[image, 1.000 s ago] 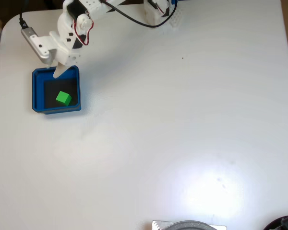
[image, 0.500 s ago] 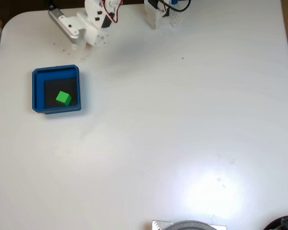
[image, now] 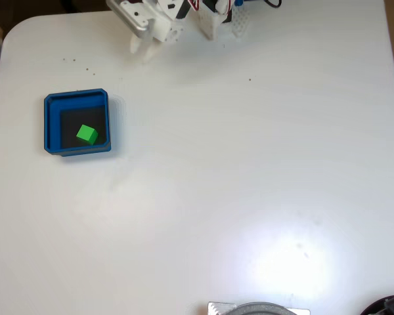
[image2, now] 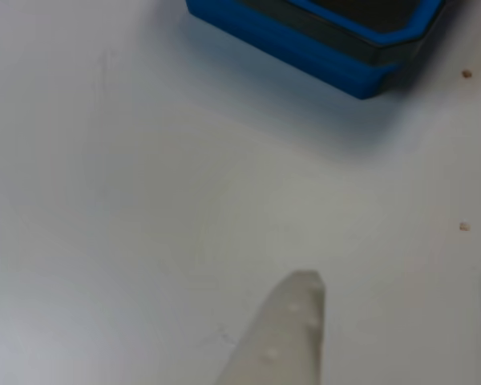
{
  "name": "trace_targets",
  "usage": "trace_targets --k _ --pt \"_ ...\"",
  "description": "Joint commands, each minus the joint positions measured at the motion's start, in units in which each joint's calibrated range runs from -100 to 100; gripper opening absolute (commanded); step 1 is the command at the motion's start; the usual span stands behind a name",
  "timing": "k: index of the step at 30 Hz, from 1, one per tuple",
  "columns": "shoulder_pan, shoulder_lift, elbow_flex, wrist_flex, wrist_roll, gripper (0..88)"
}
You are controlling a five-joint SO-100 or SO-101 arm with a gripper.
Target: Pick up green cube and drop it in the blue box
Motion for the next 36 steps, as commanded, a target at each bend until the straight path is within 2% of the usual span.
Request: trace_targets --k 1,10,21,36 --pt "-0.4 -11.92 8.67 -1.48 0.1 16.8" --pt "-0.4 -32.57 25.0 -2.54 0.05 16.8" --pt "-0.4 -37.67 40.35 -19.0 0.05 16.8" --pt "-4.75 -44.86 41.25 -20.72 -0.15 16.8"
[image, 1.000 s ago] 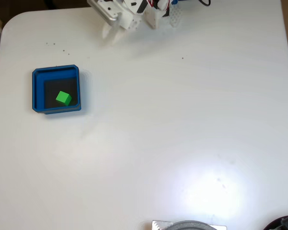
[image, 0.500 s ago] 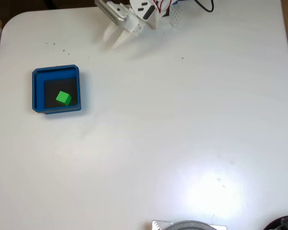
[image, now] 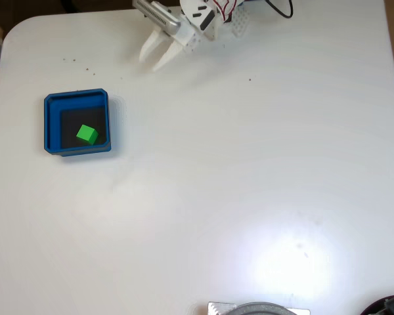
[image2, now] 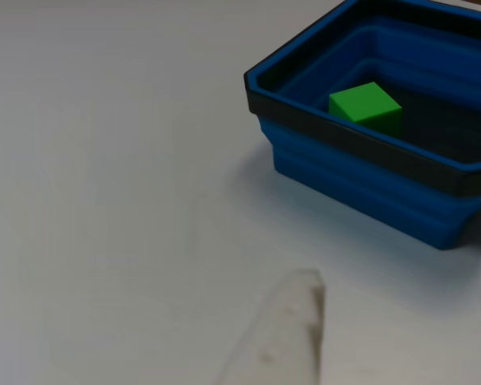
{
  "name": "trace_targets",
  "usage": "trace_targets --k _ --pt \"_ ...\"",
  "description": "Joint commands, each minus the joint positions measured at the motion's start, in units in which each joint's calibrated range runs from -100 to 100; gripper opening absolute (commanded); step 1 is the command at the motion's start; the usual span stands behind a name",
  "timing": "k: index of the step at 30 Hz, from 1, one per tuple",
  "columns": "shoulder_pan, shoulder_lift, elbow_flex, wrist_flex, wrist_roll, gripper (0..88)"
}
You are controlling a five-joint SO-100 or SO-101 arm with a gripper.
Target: Pick up green cube and drop it in the blue box
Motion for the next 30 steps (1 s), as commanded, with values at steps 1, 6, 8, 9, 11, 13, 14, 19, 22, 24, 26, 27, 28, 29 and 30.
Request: trace_targets --k 1,6,8,9,11,13,14,19,22,24,26,27,28,29,30 --pt "-0.69 -1.34 0.54 -1.6 -0.15 16.8" --pt "-4.44 -1.34 0.54 -1.52 -0.24 16.8" --pt "-8.02 -1.34 0.54 -1.6 -0.24 16.8" --pt "-10.01 -1.34 0.54 -1.6 -0.1 16.8" --pt "-14.13 -1.34 0.54 -1.6 0.0 16.8" --pt "-18.48 -1.34 0.54 -1.6 0.05 16.8" --pt "-20.69 -1.25 0.54 -1.6 0.05 16.8" --pt "-31.61 -1.25 0.54 -1.6 0.05 16.8" --pt "-37.18 -1.25 0.54 -1.6 0.05 16.8" --pt "-40.16 -1.25 0.54 -1.6 -0.2 16.8" --pt "-42.6 -1.25 0.54 -1.6 -0.24 16.8" --pt "-43.6 -1.25 0.54 -1.6 -0.24 16.8" --pt "-44.36 -1.25 0.54 -1.6 -0.15 16.8" --pt "-44.89 -1.25 0.54 -1.6 0.0 16.8" --pt "-45.2 -1.25 0.54 -1.6 0.05 16.8"
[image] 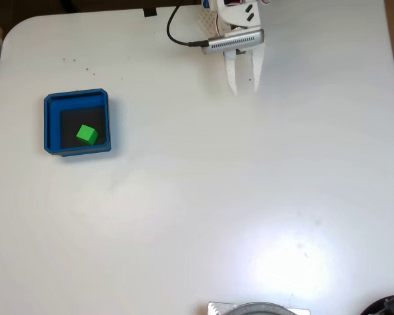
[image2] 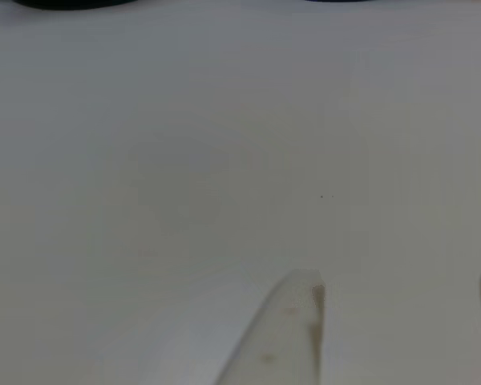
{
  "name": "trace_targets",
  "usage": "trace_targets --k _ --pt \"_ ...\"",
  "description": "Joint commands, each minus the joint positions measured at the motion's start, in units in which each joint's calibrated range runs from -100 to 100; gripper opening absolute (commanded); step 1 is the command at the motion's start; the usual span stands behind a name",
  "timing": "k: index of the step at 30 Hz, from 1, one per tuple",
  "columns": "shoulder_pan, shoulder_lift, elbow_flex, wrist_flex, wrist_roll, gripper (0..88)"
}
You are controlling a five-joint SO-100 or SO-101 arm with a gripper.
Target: Pick up green cube and drop it in the blue box
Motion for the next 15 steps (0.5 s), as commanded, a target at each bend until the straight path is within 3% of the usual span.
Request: trace_targets --k 1,6,15 --pt "-2.26 -1.25 0.54 -1.6 0.15 16.7" --pt "-2.26 -1.17 0.54 -1.6 0.2 15.6" --pt "-1.88 -1.17 0.45 -1.52 0.2 4.1"
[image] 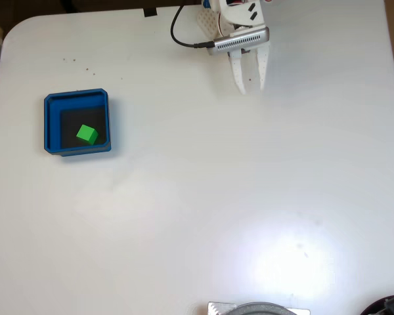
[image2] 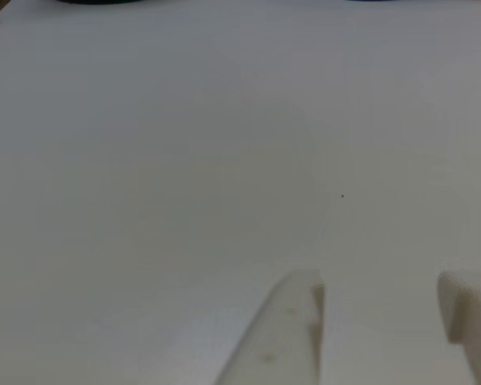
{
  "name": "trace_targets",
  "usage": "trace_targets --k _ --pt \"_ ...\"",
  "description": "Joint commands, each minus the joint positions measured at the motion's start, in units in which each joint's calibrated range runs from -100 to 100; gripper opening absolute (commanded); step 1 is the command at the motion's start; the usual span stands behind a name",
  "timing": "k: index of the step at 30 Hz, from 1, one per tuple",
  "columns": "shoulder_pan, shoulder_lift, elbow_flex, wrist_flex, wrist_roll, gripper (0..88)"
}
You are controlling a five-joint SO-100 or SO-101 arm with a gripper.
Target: Pick up green cube and drop it in the blue box
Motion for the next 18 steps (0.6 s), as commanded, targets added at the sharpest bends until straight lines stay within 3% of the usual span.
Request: trace_targets --k 1,18 --pt "-0.17 -1.17 0.45 -1.52 0.2 3.6" --pt "-0.25 -1.17 0.45 -1.52 -0.05 3.2"
